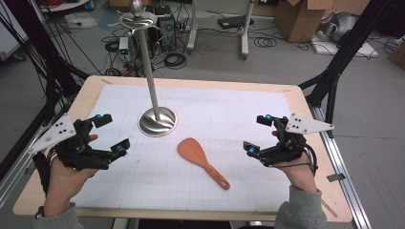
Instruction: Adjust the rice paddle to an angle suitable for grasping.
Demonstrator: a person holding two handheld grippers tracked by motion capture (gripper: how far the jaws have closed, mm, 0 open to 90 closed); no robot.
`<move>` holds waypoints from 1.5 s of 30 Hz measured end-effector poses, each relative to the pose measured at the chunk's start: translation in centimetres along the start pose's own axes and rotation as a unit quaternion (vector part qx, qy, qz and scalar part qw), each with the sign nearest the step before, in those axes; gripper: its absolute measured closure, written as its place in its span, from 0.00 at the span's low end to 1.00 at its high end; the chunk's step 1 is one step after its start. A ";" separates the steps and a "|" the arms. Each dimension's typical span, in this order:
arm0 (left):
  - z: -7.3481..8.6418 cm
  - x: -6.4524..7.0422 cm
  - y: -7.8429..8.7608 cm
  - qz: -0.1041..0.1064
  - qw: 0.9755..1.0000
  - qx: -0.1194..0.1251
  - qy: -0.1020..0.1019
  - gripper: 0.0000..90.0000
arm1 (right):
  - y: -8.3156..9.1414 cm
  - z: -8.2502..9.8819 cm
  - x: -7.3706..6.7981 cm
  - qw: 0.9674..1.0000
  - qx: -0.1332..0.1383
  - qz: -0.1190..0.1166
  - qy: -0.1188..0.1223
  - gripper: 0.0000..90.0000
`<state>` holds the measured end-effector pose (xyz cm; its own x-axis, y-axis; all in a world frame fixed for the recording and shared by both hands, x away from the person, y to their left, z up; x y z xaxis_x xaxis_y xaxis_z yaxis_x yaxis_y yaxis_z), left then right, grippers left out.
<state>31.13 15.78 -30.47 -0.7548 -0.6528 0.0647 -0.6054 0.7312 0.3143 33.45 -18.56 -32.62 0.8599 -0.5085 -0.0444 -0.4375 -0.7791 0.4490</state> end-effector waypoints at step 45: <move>1.5 -0.6 0.8 -0.025 0.999 -0.020 0.009 0.02 | -10.4 3.1 -2.0 0.991 -0.126 -0.042 0.011 0.99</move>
<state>30.70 17.04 -31.64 -0.7194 -0.6916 0.0652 -0.6310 0.6898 0.3550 35.41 -10.57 -39.99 0.8973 -0.4354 -0.0727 -0.2867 -0.7001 0.6539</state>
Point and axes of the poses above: each handheld gripper's, and its own axes: y roughly backward along the jaws, z roughly out of its underside, x roughly to its right, the point moved 10 cm from there along -y, roughly forward along the jaws, and after that the axes turned 15 degrees about -x, right-handed, at the moved point
